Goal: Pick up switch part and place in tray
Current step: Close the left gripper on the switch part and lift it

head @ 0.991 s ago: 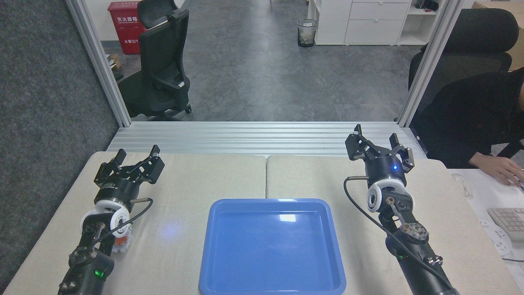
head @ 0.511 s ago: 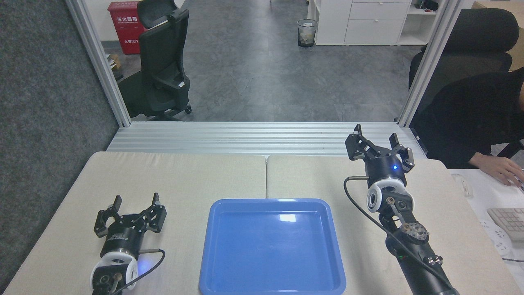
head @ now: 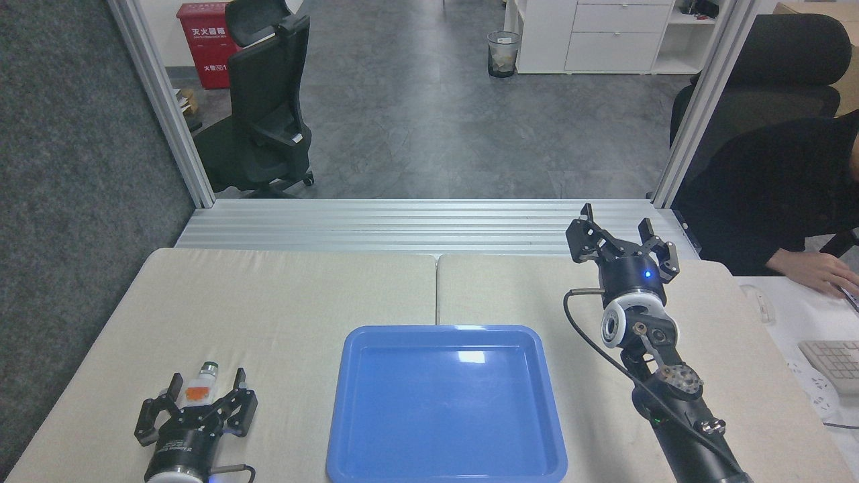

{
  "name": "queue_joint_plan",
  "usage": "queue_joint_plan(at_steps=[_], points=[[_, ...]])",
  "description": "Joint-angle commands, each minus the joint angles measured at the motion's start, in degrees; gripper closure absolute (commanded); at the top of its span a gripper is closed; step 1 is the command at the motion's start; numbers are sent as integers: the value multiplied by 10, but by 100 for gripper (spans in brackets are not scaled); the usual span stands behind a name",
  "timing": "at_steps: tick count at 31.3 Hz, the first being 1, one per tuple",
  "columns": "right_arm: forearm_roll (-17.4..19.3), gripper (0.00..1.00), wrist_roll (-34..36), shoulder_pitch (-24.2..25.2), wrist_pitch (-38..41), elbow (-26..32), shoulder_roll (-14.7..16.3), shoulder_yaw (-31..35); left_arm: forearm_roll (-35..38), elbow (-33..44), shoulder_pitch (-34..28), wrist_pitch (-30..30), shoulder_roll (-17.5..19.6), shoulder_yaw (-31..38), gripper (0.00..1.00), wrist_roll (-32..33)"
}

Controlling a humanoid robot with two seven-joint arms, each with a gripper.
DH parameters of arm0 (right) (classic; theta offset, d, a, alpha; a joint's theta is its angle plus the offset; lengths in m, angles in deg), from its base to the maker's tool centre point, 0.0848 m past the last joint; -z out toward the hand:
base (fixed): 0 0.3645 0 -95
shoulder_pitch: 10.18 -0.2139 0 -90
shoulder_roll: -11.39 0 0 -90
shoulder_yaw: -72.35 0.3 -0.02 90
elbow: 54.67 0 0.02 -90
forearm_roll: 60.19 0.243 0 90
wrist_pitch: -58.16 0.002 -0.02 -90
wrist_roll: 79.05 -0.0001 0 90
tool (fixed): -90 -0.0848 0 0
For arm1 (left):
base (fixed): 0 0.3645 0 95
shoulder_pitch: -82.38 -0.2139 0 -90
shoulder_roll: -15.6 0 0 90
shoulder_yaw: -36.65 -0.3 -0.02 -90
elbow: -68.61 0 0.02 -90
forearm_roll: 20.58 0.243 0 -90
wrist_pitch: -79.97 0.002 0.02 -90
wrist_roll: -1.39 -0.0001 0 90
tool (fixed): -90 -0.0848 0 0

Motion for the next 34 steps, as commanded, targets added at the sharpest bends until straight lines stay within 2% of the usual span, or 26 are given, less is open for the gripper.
queue_joint_plan(at_steps=[1, 4, 6, 7, 12, 14, 18, 22, 25, 26, 29, 34], points=[[0, 0, 0, 0, 0, 0, 0, 0, 3, 1, -11, 10, -5, 31, 0, -3], [0, 0, 0, 0, 0, 0, 0, 0, 3, -4, -12, 10, -5, 30, 6, 1], [0, 0, 0, 0, 0, 0, 0, 0, 6, -14, -12, 10, -5, 29, 23, 5], [0, 0, 0, 0, 0, -1, 0, 0, 9, -20, -13, 11, -5, 28, 27, 6], [0, 0, 0, 0, 0, -1, 0, 1, 14, -28, -16, 11, -5, 25, 28, 7], [0, 0, 0, 0, 0, 0, 0, 1, 14, -30, -16, 11, -5, 23, 34, 7], [0, 0, 0, 0, 0, 0, 0, 1, 14, -31, -16, 11, -5, 21, 37, 7], [0, 0, 0, 0, 0, 0, 0, 1, 14, -33, -13, 11, -3, 21, 55, 7], [0, 0, 0, 0, 0, 0, 0, 2, 15, -31, -11, 10, -1, 21, 79, 6], [0, 0, 0, 0, 0, -1, 0, 2, 15, -29, -9, 11, 0, 21, 84, 6], [0, 0, 0, 0, 0, 0, 0, 2, 15, -19, -8, 11, 0, 21, 89, 7], [0, 0, 0, 0, 0, 0, 0, 2, 14, 31, 0, 11, -1, 21, 90, 13]])
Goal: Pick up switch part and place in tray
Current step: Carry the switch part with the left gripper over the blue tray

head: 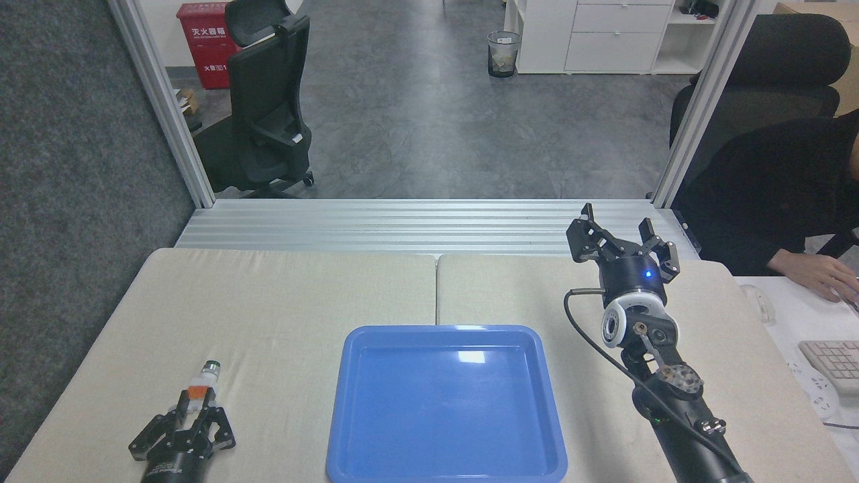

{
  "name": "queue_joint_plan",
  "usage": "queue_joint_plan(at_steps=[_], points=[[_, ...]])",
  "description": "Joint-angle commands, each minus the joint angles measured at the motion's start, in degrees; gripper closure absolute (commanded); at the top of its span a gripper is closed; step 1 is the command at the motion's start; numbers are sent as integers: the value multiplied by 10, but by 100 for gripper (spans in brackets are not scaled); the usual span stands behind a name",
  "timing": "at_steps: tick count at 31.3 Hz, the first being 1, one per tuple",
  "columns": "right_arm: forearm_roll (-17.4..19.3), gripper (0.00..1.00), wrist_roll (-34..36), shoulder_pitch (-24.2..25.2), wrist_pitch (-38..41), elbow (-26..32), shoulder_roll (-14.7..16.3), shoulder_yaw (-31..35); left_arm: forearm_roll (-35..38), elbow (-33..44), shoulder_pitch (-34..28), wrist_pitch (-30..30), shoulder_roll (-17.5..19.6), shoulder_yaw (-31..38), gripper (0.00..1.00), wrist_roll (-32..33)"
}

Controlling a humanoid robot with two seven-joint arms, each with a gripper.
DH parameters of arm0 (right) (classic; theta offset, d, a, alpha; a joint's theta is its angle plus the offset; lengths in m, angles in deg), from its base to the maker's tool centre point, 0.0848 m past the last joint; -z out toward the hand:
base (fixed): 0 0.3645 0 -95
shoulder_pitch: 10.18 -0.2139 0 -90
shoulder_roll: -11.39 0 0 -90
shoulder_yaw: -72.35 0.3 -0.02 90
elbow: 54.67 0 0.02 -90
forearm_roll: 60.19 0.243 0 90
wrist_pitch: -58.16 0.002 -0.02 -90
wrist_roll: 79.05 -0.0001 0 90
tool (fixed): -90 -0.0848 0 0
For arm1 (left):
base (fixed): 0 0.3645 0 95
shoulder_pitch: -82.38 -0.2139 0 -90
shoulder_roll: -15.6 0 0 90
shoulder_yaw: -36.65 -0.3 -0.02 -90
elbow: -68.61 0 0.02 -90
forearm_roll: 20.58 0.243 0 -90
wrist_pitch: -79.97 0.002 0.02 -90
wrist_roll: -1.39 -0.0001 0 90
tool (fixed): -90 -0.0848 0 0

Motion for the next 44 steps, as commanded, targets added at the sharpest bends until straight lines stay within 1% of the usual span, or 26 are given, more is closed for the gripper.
queue_joint_plan(at_steps=[1, 5, 7, 9, 12, 14, 15, 17, 19, 21, 23, 25, 28, 30, 33, 38, 41, 44], points=[[0, 0, 0, 0, 0, -1, 0, 1, 0, 66, 26, 0, 1, 2, 90, 14], [0, 0, 0, 0, 0, 0, 0, 1, -1, 142, 44, 0, -6, -3, 90, 41], [0, 0, 0, 0, 0, -1, 0, 1, 0, 165, 51, 0, -19, -17, 91, 43], [0, 0, -1, 0, 0, -1, 0, 1, 0, 183, 60, 0, -46, -58, 93, 43], [0, 0, 0, 0, 0, -1, 0, 1, 4, 197, 62, -1, -68, -124, 94, 42], [0, 0, 0, 0, 0, -1, 0, 1, 17, 197, 60, 0, -78, -175, 98, 41], [0, 0, 0, 0, 0, -1, 0, 1, 30, 197, 58, 1, -88, -204, 99, 42], [0, 0, 0, 0, 0, 0, 0, 1, 66, 193, 54, 10, -115, -252, 99, 43], [0, 0, 0, 0, 0, -1, 0, 1, 99, 184, 46, 20, -129, -301, 98, 43], [0, 0, -1, 0, 0, 0, 0, 1, 114, 171, 45, 33, -130, -357, 98, 47], [0, 0, 0, 0, 0, 0, 0, 1, 114, 153, 45, 58, -130, -404, 98, 61], [0, 0, -1, 0, 0, 0, 0, 1, 115, 120, 49, 94, -132, -436, 98, 75], [0, 0, -1, 0, 0, 0, 0, 1, 115, 101, 49, 134, -131, -482, 98, 87], [0, 0, -1, 0, 0, 0, 0, 1, 115, 100, 44, 153, -130, -500, 98, 101], [0, 0, 0, 0, 0, 0, 0, 1, 116, 103, 32, 175, -129, -505, 99, 113], [0, 0, 0, 0, 0, 0, 0, 1, 119, 105, 7, 192, -126, -505, 98, 131], [0, 0, 0, 0, 0, 0, 0, 1, 119, 105, 4, 204, -124, -505, 98, 132], [0, 0, 0, 0, 0, 0, 0, 1, 119, 104, 4, 208, -124, -505, 94, 133]])
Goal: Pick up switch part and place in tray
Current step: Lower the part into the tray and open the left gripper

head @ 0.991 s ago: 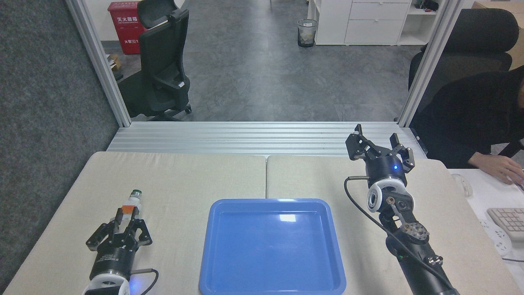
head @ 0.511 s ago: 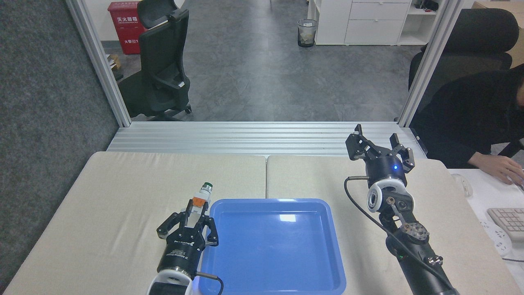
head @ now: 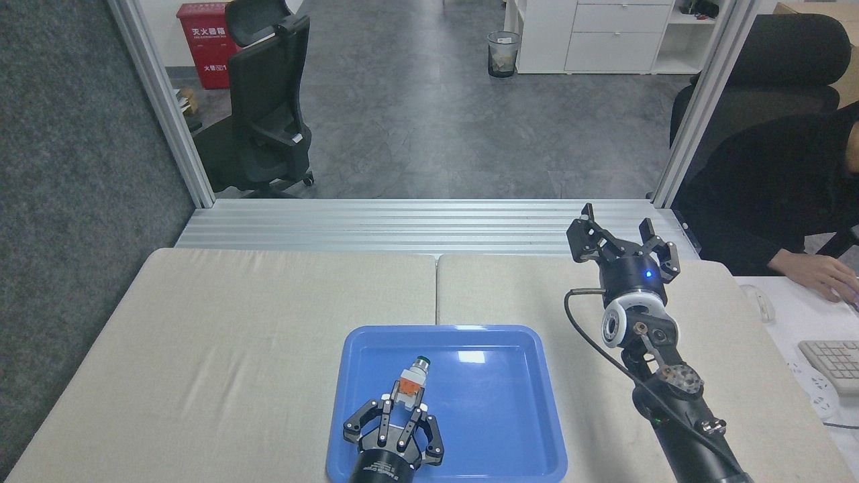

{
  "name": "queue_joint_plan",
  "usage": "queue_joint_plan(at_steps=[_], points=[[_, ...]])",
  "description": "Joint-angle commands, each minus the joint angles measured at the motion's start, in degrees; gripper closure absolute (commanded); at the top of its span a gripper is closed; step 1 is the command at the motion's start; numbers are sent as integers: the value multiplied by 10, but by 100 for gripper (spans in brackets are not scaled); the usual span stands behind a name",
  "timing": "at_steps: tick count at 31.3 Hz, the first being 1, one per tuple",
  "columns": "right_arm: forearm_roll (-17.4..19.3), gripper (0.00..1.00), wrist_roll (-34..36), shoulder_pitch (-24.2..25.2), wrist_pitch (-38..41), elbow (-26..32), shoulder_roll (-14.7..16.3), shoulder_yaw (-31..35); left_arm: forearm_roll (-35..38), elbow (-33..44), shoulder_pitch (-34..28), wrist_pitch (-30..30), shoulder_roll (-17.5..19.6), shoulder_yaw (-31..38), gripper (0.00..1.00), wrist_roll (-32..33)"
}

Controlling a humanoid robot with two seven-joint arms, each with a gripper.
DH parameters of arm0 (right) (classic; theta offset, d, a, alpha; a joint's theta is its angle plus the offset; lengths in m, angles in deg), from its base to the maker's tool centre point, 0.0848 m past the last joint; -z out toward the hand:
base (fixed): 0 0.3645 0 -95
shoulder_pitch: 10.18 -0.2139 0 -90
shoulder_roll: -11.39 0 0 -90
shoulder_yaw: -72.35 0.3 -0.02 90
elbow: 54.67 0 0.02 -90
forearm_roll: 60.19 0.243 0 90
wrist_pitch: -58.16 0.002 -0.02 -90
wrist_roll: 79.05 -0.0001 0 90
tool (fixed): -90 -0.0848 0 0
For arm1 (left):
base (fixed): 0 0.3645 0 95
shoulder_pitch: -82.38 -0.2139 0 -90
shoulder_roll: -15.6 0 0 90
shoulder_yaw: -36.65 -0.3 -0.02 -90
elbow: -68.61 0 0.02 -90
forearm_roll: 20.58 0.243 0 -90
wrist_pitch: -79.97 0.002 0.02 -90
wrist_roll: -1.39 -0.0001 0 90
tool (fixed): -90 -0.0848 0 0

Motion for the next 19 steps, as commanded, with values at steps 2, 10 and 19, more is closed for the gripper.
queue_joint_plan(at_steps=[2, 10, 19], points=[[0, 0, 1, 0, 0, 0, 0, 0, 6, -8, -12, 17, -18, -117, 83, 6], [0, 0, 1, 0, 0, 0, 0, 0, -1, 0, 16, 83, -21, -110, 0, -5], [0, 0, 1, 0, 0, 0, 0, 0, -18, 15, 156, 65, -12, 74, 0, -6]])
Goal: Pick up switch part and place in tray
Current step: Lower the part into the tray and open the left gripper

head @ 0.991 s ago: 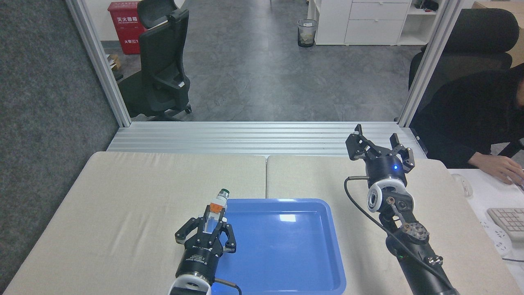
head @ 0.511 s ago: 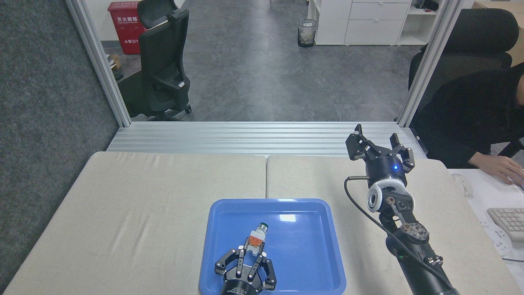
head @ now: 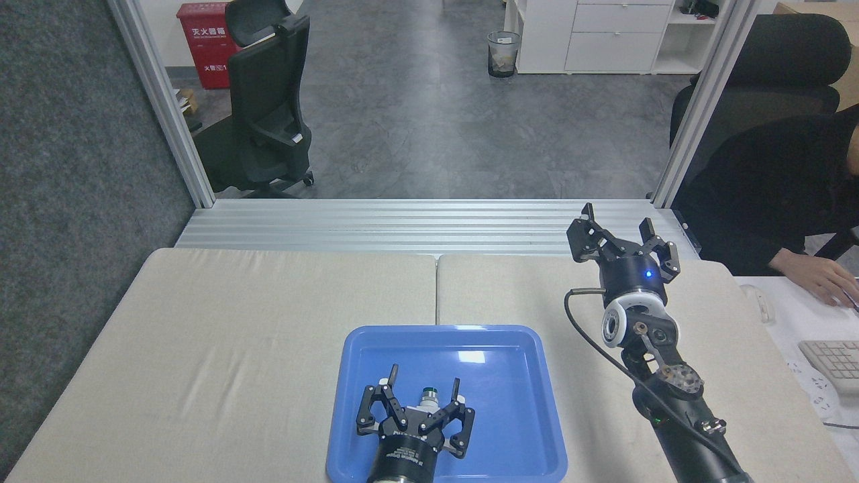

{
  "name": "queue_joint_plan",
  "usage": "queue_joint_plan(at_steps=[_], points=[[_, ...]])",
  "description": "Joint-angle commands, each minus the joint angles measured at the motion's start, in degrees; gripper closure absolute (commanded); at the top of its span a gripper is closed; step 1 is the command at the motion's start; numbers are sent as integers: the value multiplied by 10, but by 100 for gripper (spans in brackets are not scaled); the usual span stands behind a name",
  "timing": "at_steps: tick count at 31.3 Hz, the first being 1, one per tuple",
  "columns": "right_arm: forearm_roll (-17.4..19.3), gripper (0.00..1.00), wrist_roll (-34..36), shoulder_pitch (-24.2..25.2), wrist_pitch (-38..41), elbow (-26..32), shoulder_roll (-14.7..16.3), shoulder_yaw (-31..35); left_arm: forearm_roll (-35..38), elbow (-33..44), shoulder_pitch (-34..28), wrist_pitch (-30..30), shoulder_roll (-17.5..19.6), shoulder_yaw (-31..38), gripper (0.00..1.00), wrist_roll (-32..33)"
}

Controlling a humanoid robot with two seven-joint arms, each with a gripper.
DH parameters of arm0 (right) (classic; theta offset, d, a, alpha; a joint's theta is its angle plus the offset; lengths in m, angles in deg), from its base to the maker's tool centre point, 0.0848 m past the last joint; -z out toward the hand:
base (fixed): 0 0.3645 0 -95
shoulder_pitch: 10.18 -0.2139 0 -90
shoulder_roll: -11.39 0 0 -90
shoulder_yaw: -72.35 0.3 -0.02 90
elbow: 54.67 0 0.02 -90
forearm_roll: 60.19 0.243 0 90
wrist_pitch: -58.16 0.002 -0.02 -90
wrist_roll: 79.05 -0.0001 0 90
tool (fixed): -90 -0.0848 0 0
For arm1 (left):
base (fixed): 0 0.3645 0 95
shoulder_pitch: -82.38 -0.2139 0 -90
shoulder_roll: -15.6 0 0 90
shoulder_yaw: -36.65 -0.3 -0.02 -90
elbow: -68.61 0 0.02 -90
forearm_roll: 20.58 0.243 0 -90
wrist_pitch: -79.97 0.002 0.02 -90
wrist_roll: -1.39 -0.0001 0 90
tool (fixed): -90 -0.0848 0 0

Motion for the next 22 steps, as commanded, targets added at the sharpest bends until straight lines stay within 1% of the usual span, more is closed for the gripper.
queue_joint_plan(at_steps=[1, 4, 6, 7, 10, 12, 13, 14, 15, 17, 19, 22], points=[[0, 0, 0, 0, 0, 0, 0, 0, -32, 8, 130, -35, 8, 162, 0, 0], [1, 0, 0, 0, 0, 0, -1, 2, -115, -22, 182, -113, 53, 283, 0, -2], [1, 0, 0, 0, 0, 0, -1, 2, -166, -69, 210, -154, 89, 348, 0, -8], [1, 0, 0, 0, 0, 0, -1, 2, -182, -97, 221, -168, 106, 370, 0, -14], [1, 0, 0, 0, 0, 0, -1, 2, -219, -198, 250, -192, 174, 408, 0, -52], [0, 0, 0, 0, 0, 0, -1, 2, -242, -257, 257, -208, 221, 412, 0, -79], [0, 0, 0, 0, 0, 0, -1, 2, -260, -281, 257, -223, 245, 412, 0, -87], [0, 0, 0, 0, 0, 0, -1, 2, -282, -297, 253, -243, 261, 412, 0, -91], [0, 0, 0, 0, 0, -1, -1, 2, -303, -301, 247, -263, 270, 412, 0, -93], [0, 0, 0, 0, 0, 0, -1, 2, -339, -301, 229, -296, 277, 413, 0, -94], [0, 0, 0, 0, 0, -1, -1, 2, -344, -294, 200, -304, 281, 416, 0, -95], [0, 0, 0, 0, 0, 0, 0, 2, -341, -265, 173, -304, 280, 415, 0, -96]])
